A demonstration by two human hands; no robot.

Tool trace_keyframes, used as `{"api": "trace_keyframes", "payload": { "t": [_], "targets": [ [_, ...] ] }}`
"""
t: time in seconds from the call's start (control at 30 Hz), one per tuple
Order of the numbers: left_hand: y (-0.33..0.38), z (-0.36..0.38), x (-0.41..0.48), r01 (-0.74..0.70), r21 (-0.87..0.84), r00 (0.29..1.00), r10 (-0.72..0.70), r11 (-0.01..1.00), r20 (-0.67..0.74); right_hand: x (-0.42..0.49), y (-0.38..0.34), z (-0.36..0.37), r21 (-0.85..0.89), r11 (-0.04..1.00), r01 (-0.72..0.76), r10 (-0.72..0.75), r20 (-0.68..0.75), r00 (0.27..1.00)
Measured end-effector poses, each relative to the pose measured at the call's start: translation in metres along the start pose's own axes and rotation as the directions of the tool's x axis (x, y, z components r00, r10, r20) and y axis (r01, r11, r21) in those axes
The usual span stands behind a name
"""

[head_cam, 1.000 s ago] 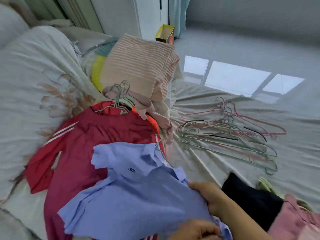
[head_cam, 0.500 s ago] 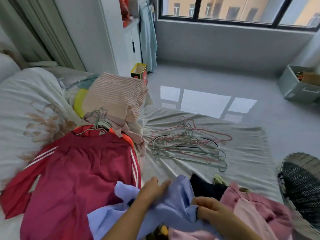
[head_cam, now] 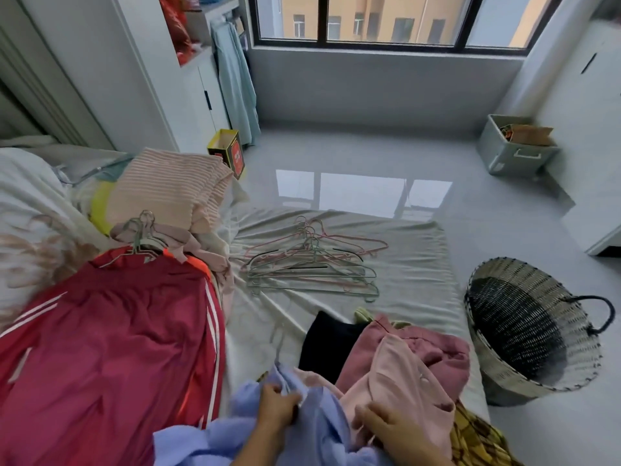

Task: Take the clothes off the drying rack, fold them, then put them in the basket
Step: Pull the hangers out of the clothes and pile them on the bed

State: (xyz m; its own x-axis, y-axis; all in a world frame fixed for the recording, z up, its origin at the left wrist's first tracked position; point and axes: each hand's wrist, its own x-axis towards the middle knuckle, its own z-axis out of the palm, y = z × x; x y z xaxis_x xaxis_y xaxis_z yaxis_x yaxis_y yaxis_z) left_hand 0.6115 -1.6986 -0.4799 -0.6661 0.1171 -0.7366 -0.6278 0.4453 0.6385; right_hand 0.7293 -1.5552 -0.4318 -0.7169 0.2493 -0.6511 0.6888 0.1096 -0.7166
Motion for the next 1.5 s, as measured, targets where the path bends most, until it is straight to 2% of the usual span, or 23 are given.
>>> {"api": "trace_keyframes", "payload": {
  "t": [0.03, 0.13, 0.2, 0.27, 0.33, 0.4, 0.5, 0.6, 0.67, 0.77, 0.8, 0.83, 0.9, 0.93, 0.97, 1.03, 1.1, 1.2, 1.33, 1.43, 1.5],
  "targets": [
    [0.009, -0.001, -0.003, -0.032, -0.077, 0.999, 0.031, 0.997, -0.010, 0.002, 0.002, 0.000, 0.034, 0.999, 0.028, -0.026, -0.065, 0.998],
    [0.029, 0.004, -0.019, -0.146, -0.162, 0.989, 0.150, 0.976, 0.009, 0.000, -0.016, -0.003, -0.098, 0.978, 0.186, -0.201, -0.168, 0.965],
    [0.040, 0.011, -0.038, -0.206, -0.232, 0.976, 0.217, 0.951, 0.022, 0.000, -0.027, -0.002, -0.202, 0.947, 0.249, -0.276, -0.121, 0.954],
    [0.048, 0.017, -0.055, -0.235, -0.268, 0.961, 0.264, 0.934, 0.078, -0.005, -0.040, -0.003, -0.274, 0.929, 0.248, -0.279, -0.081, 0.957],
    [0.058, 0.017, -0.073, -0.333, -0.234, 0.915, 0.373, 0.913, 0.151, -0.012, -0.050, -0.007, -0.362, 0.892, 0.272, -0.324, -0.090, 0.942],
    [0.067, 0.012, -0.085, -0.463, -0.175, 0.858, 0.489, 0.869, 0.159, -0.021, -0.059, -0.013, -0.420, 0.857, 0.297, -0.386, -0.145, 0.911],
    [0.087, -0.008, -0.092, -0.621, 0.006, 0.780, 0.617, 0.784, 0.108, -0.031, -0.061, -0.028, -0.519, 0.804, 0.291, -0.487, -0.293, 0.823],
    [0.099, -0.040, -0.088, -0.694, 0.126, 0.715, 0.699, 0.709, -0.001, -0.035, -0.057, -0.052, -0.448, 0.824, 0.347, -0.506, -0.308, 0.806],
    [0.106, -0.055, -0.084, -0.746, 0.294, 0.612, 0.789, 0.597, -0.051, -0.044, -0.062, -0.069, -0.398, 0.804, 0.441, -0.559, -0.256, 0.788],
    [0.123, -0.066, -0.079, -0.765, 0.597, 0.290, 0.957, 0.241, -0.014, -0.067, -0.075, -0.090, -0.301, 0.764, 0.570, -0.629, -0.152, 0.763],
    [0.132, -0.068, -0.082, -0.757, 0.632, 0.234, 0.972, 0.164, 0.028, -0.073, -0.079, -0.097, -0.277, 0.765, 0.581, -0.630, -0.138, 0.764],
    [0.142, -0.070, -0.093, -0.776, 0.606, 0.280, 0.956, 0.172, 0.088, -0.076, -0.080, -0.104, -0.272, 0.763, 0.586, -0.632, -0.129, 0.764],
    [0.153, -0.072, -0.111, -0.823, 0.496, 0.409, 0.894, 0.275, 0.182, -0.079, -0.081, -0.114, -0.303, 0.765, 0.568, -0.624, -0.126, 0.772],
    [0.152, -0.070, -0.114, -0.847, 0.413, 0.453, 0.862, 0.336, 0.227, -0.080, -0.082, -0.117, -0.341, 0.745, 0.573, -0.645, -0.151, 0.749],
    [0.150, -0.067, -0.118, -0.846, 0.397, 0.471, 0.846, 0.355, 0.248, -0.078, -0.082, -0.116, -0.380, 0.711, 0.592, -0.686, -0.185, 0.704],
    [0.145, -0.058, -0.126, -0.851, 0.375, 0.486, 0.822, 0.367, 0.297, -0.076, -0.088, -0.108, -0.384, 0.654, 0.651, -0.747, -0.193, 0.637],
    [0.139, -0.053, -0.134, -0.869, 0.354, 0.464, 0.816, 0.345, 0.344, -0.075, -0.097, -0.092, -0.364, 0.632, 0.684, -0.762, -0.132, 0.634],
    [0.130, -0.056, -0.146, -0.881, 0.325, 0.448, 0.829, 0.345, 0.335, -0.073, -0.113, -0.071, -0.412, 0.587, 0.697, -0.790, -0.103, 0.605],
    [0.118, -0.083, -0.152, -0.855, 0.386, 0.476, 0.821, 0.348, 0.316, -0.073, -0.120, -0.052, -0.384, 0.646, 0.660, -0.734, -0.074, 0.675],
    [0.100, -0.122, -0.153, -0.823, 0.449, 0.485, 0.842, 0.348, 0.236, -0.083, -0.115, -0.058, -0.229, 0.765, 0.603, -0.640, -0.161, 0.751],
    [0.082, -0.145, -0.150, -0.818, 0.446, 0.480, 0.858, 0.362, 0.184, -0.093, -0.112, -0.062, -0.295, 0.773, 0.561, -0.623, -0.189, 0.759]
  ]
}}
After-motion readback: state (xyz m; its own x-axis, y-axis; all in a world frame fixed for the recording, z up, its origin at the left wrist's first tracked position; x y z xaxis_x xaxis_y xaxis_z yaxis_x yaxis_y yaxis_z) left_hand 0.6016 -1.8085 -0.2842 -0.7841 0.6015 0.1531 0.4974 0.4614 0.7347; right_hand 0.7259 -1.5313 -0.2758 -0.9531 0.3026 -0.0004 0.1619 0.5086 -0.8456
